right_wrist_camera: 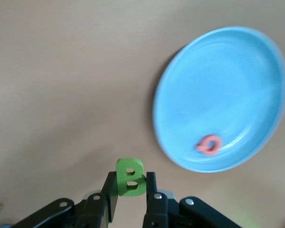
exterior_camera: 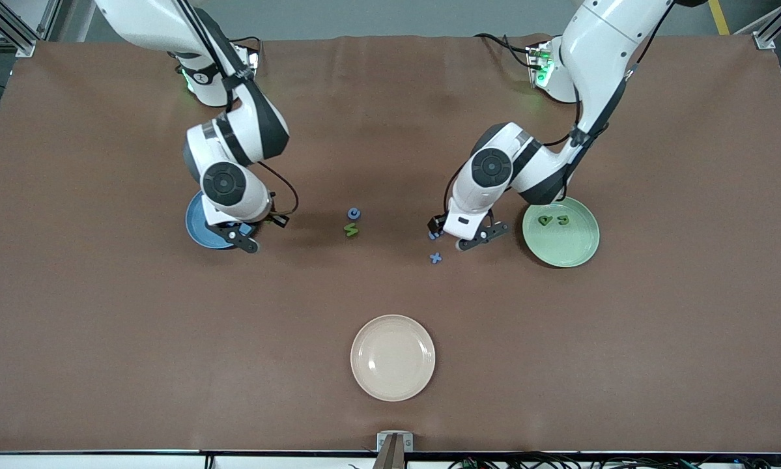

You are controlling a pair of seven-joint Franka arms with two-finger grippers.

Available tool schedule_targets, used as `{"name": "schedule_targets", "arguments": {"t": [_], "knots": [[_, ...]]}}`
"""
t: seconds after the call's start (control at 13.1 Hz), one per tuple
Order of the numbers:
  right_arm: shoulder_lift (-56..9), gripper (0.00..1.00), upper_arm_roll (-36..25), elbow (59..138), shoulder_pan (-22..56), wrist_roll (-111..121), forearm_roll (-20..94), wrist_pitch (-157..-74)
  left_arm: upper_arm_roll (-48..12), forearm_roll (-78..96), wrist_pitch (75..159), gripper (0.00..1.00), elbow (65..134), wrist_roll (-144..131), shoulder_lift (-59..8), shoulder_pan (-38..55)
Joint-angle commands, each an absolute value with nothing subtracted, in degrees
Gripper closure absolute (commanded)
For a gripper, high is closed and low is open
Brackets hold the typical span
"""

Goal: Sort uppercase to blue plate, lowercase to green plate
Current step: 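Place the B on the blue plate while the left gripper reaches blue letters, then grasp the blue m with the left gripper while the right grasps green N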

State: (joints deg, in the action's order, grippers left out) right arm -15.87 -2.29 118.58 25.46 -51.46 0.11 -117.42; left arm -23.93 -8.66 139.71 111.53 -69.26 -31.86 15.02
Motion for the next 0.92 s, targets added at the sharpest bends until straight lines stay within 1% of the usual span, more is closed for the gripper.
{"name": "schedule_targets", "arguments": {"t": [0.0, 0.15, 0.23, 0.31, 0.38, 0.54, 0.61, 0.76, 0.84], "knots": [[-11.1, 1.0, -1.5, 126.5, 19.4, -46.9, -4.5, -117.2, -22.4, -13.0, 139.3, 0.0, 104.9, -77.5, -37.6, 17.7], [-11.1, 0.99, -1.5, 128.4, 17.3, -46.6, -5.4, -117.1, -22.2, -15.0, 139.3, 0.0, 101.5, -82.3, -41.0, 18.5], [-11.2, 0.96, -1.5, 128.8, 17.1, -46.8, -5.4, -117.2, -22.2, -15.8, 139.2, 0.0, 100.6, -83.5, -42.0, 18.5], [-11.0, 0.61, -1.4, 128.8, 17.0, -47.2, -5.4, -117.1, -22.2, -16.2, 139.2, 0.0, 100.5, -84.1, -42.0, 18.5], [-10.8, 0.01, -1.4, 128.8, 17.5, -47.9, -5.4, -117.3, -22.2, -16.2, 139.0, 0.0, 100.5, -84.2, -41.8, 18.4], [-10.6, 0.0, -0.8, 128.0, 17.7, -52.0, -4.8, -118.1, -22.3, -16.1, 138.7, 0.01, 100.9, -84.5, -41.6, 18.4], [-10.8, 0.0, -0.8, 127.5, 19.1, -54.2, -3.4, -120.0, -22.3, -16.2, 138.6, 0.01, 101.1, -85.2, -41.6, 18.5], [-11.1, 0.0, -0.9, 126.5, 20.8, -57.9, 4.2, -124.0, -22.3, -16.2, 138.3, 0.05, 102.0, -85.6, -41.4, 18.5], [-11.2, 0.0, -0.9, 125.9, 23.2, -60.3, 7.9, -126.7, -22.3, -16.3, 137.9, 0.07, 102.6, -85.6, -41.0, 18.5]]}}
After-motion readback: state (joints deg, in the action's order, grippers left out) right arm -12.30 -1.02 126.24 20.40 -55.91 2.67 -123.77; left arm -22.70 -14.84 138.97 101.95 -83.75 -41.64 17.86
